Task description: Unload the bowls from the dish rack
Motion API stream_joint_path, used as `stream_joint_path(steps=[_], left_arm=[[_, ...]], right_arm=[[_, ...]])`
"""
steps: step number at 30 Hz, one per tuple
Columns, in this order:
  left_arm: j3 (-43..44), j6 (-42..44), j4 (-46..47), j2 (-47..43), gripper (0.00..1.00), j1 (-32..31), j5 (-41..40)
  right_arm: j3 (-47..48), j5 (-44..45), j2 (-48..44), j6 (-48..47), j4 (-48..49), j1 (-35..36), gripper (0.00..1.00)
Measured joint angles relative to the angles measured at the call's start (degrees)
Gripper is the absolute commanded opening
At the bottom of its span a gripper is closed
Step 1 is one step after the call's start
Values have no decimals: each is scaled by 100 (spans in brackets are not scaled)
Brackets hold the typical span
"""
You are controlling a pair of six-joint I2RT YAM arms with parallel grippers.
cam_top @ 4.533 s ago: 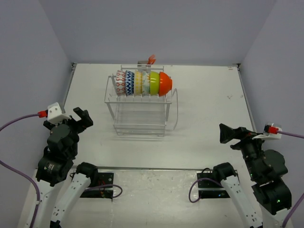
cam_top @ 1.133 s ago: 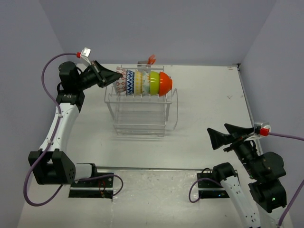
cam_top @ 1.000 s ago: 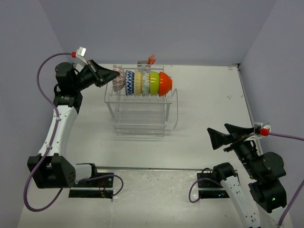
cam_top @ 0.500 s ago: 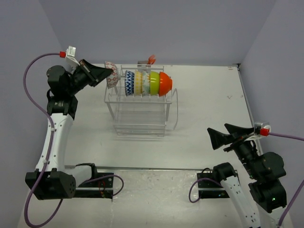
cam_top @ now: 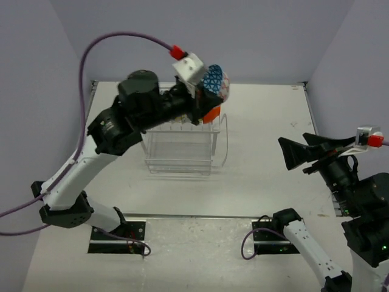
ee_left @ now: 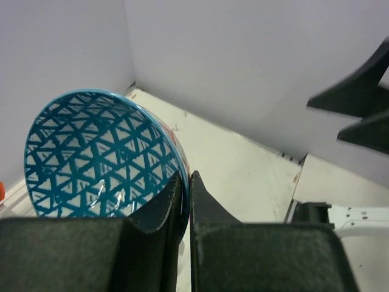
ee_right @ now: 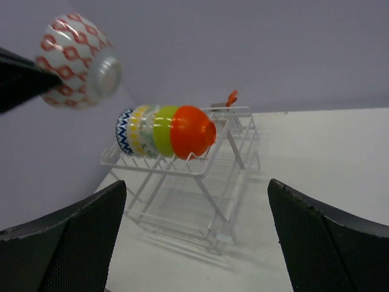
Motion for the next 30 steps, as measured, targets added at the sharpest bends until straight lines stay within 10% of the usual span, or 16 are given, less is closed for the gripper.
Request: stream_joint_path(steps=[5,10,23,27,30], left_arm=[[1279,1423,-881,1585,0,-2288,-1974],[883,2468,-1419,2358,0,-3296,-2953],[422,3639,-1814,2564,0,-3681,-2500],[404,3740,-1808,2544,0,-3689,-2184],[391,3786,-1805,2535,0,-3689,-2092]], right_arm=[[1873,549,938,-98,-487,0,99],[3049,887,1368,-417,-1405,0,95],[577,-96,1805,-789,-2072,4,72],[157,-356,1915,-844,-2050,50,55],[63,-350,1987,-881,-2052,92,14]])
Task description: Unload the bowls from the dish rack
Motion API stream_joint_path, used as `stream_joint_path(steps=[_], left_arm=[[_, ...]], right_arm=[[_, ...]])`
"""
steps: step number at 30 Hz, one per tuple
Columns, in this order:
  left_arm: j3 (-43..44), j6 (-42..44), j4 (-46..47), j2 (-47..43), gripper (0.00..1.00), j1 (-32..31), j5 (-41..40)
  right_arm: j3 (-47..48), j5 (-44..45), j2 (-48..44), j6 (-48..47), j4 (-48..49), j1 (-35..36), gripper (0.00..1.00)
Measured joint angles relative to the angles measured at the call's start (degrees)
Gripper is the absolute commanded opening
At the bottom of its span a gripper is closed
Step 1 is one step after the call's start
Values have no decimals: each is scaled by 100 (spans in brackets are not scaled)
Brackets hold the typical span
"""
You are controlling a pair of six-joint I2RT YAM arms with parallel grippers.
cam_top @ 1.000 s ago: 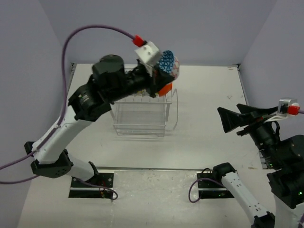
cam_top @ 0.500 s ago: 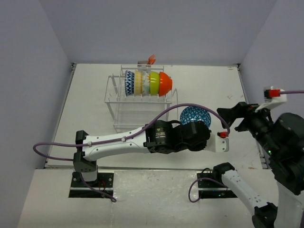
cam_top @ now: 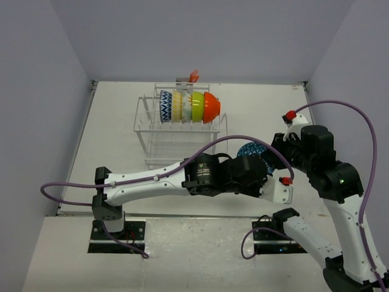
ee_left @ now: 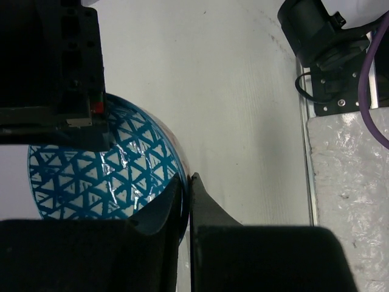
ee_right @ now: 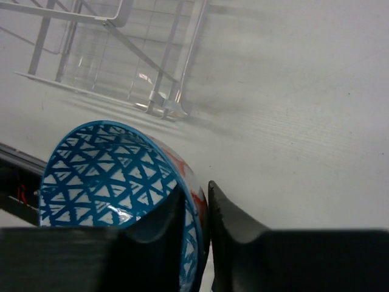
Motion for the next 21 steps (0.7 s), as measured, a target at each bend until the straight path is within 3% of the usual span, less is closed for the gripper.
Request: stream_joint_path(steps=[1,3,4,5,6,7,11,17,19,21], left_arm=[[-9,13,17,-7,0,0,-2],[-46,35,24,-17,0,2,-31],[-79,44,39,-28,6,0,-68],[-120,48,83,-44,47,0,-131],[-153,63,129,-55,65,0,-219],[-210,46,247,-87,99,-11,-426],[-258,-177,654,-289,100,-4,-1178],[-249,-1182,1099,-1119,100,39,-3062],[-153,-1840,1137,-1530,100,470,-3392],[-24,-2437,1123,-1958,100,1394,-3543]], right_arm=[[0,-22,11,11,9,11,0],[2,46,42,17,52,17,0],[4,57,39,44,61,17,0],[4,111,33,57,87,26,0],[2,153,26,83,133,33,0],[2,258,24,101,177,31,0],[-63,859,127,258,433,-129,0],[-396,1322,1156,841,1875,-1493,0],[-437,1495,1910,1078,2424,-1663,0],[-413,1552,2817,1266,3010,-1705,0]])
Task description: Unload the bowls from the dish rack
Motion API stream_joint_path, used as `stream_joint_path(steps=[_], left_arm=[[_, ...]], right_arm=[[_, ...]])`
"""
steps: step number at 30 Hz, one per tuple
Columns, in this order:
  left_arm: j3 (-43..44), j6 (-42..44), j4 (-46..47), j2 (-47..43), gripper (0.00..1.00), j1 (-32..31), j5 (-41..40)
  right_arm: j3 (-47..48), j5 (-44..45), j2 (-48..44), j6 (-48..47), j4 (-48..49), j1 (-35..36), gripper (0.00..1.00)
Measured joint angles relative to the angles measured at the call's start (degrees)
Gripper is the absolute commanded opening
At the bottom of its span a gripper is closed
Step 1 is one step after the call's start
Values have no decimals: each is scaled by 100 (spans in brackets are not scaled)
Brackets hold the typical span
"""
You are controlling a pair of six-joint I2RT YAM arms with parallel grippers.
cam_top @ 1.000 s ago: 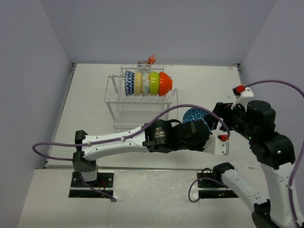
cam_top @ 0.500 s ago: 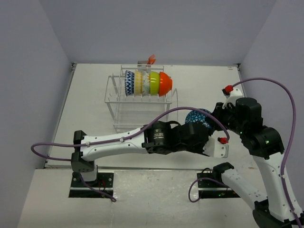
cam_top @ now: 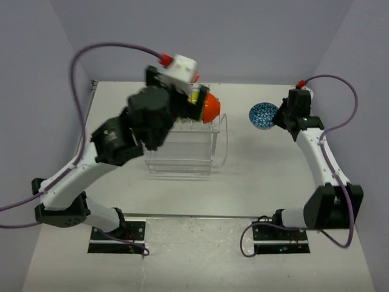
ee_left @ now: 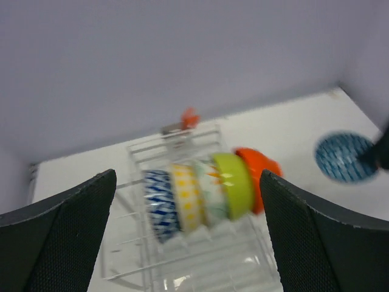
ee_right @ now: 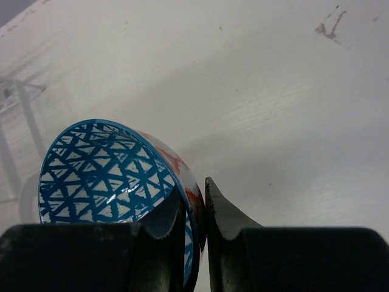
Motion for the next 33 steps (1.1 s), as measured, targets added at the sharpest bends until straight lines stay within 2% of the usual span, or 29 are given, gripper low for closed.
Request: stream_joint_path(steps=[2,4,7,11,18,19,20,29,30,32,33], left_arm=[[212,-507,-87,-343,100,1049,-328],[555,-883,-286,-542,100,1692,-551],[708,-1252,-363,-861,100,2103,-560],[387,-1486,-363,-1196,100,2621,-350],[-61,-1683,-463,-970,100,3314,535],[-136,-1694,-476,-931,100,3373,654],[-227,-1716,-490,-903,100,3429,780],[-798,-1941,-455,-960,100,3950,1532],[-850,-1958,-455,-977,100,4019,1620],[-914,-1987,-446,-1003,100,4113,1742],[-940,-1998,-444,-1021,100,4148,1805]], right_arm=[[0,-20,940,168,614,-17,0],[133,-195,1856,273,957,-68,0],[605,-514,3077,337,1191,-164,0],[1591,-870,4286,374,1150,-326,0],[3654,-1056,5222,181,203,-546,11],[3829,-1108,5300,146,153,-568,17],[3954,-1139,5359,129,90,-581,18],[4044,-1274,5696,-81,-608,-664,22],[4004,-1294,5696,-87,-619,-678,34],[3932,-1325,5683,-90,-586,-706,37],[3873,-1342,5670,-98,-566,-719,43]])
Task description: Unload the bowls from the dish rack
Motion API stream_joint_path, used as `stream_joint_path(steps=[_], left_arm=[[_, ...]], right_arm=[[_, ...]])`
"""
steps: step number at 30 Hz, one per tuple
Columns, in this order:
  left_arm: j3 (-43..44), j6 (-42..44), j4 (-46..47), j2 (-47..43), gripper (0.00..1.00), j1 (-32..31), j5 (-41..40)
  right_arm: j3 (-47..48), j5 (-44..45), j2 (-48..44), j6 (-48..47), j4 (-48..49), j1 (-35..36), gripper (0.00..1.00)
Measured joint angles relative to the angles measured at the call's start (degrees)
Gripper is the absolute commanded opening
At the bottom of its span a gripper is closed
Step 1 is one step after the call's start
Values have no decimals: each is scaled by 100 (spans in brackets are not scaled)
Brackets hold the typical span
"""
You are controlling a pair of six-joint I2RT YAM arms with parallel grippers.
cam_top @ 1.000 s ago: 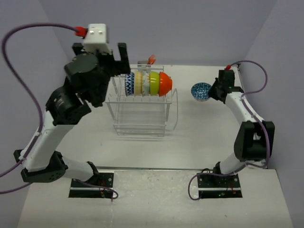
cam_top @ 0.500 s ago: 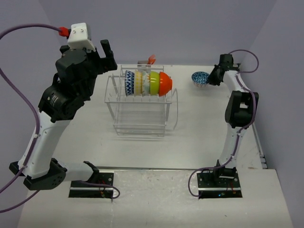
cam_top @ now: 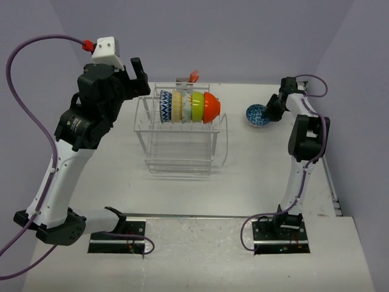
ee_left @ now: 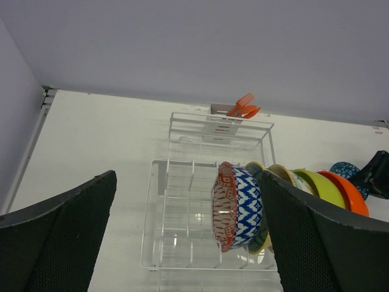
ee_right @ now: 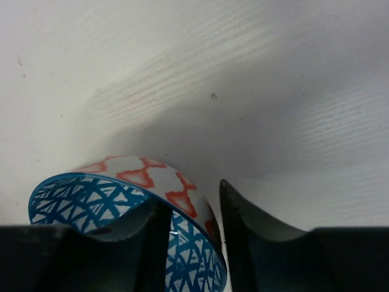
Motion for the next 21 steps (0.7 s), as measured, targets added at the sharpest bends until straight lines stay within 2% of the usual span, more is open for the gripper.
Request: stream_joint_path(steps=[2,7,9,11,17,21], left_arm=[[-57,-39,20,-48,100,31,114],[-278,-160,138,-219,100,48,380],[-365,-236,181,-282,100,48,494],[-476,-317,254,-348,100,48,647],[-1320,-621,809,-730,100,262,1353],[-2142,-918,1377,-979,99,1156,2627]], right_arm=[[-155,-46,-44,20,17,-22,52],[-1045,-90,-584,186,289,-55,66],[-1491,-81,-1062,297,439,-55,85],[-1845,-70,-1628,407,557,-42,99],[-2068,-59,-3547,466,916,232,99],[-2809,-55,-5097,376,1408,1045,99]])
